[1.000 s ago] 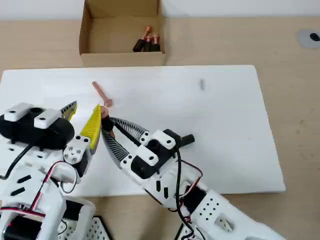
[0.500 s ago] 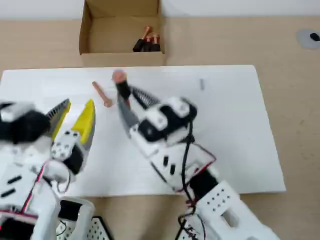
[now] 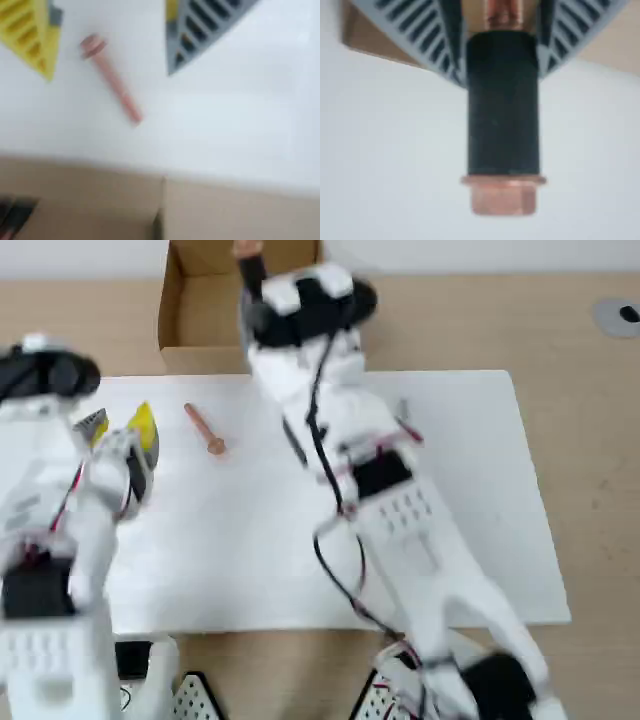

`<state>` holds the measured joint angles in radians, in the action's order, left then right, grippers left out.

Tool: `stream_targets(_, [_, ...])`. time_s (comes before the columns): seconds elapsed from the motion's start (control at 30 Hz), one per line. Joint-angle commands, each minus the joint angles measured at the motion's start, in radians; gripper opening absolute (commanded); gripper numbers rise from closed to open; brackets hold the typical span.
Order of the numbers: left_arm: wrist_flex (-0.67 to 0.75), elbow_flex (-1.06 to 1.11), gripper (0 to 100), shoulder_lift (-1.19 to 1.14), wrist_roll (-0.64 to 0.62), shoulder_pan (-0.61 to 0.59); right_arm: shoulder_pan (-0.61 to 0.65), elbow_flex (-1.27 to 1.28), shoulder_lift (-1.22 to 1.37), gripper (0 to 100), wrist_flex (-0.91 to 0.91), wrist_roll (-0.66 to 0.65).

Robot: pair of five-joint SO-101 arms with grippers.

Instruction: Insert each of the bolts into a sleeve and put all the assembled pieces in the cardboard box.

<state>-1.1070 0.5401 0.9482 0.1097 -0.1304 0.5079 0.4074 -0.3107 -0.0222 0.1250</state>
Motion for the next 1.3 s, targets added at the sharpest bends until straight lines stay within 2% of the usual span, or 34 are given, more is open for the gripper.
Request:
stream_targets(0.0, [0.06, -0.005, 16, -0.165, -0.023, -0.038, -0.068, -0.295, 0.246, 0.9, -0.002, -0.008])
stream_targets(0.17, [0.149, -0.005, 16, -0.367, -0.06, -0.077, -0.12, -0.631, 0.641, 0.9, -0.015, -0.021])
stream_targets(0.33, [0.216, -0.005, 16, -0.524, -0.06, -0.097, -0.165, -1.004, 1.015, 0.9, -0.132, -0.023])
stream_targets(0.6, [0.25, -0.018, 16, -0.656, -0.06, -0.089, -0.209, -1.521, 1.463, 0.9, -0.281, -0.028])
stream_targets(0.93, [0.245, -0.018, 16, -0.71, -0.06, -0.091, -0.205, -1.937, 1.712, 1.2, -0.605, -0.028])
stream_targets(1.17, [0.244, -0.017, 16, -0.727, -0.06, -0.087, -0.199, -2.071, 1.751, 1.3, -0.784, -0.029])
stream_targets(1.27, [0.244, -0.003, 16, -0.75, -0.072, -0.087, -0.177, -2.074, 1.747, 1.3, -0.87, -0.071])
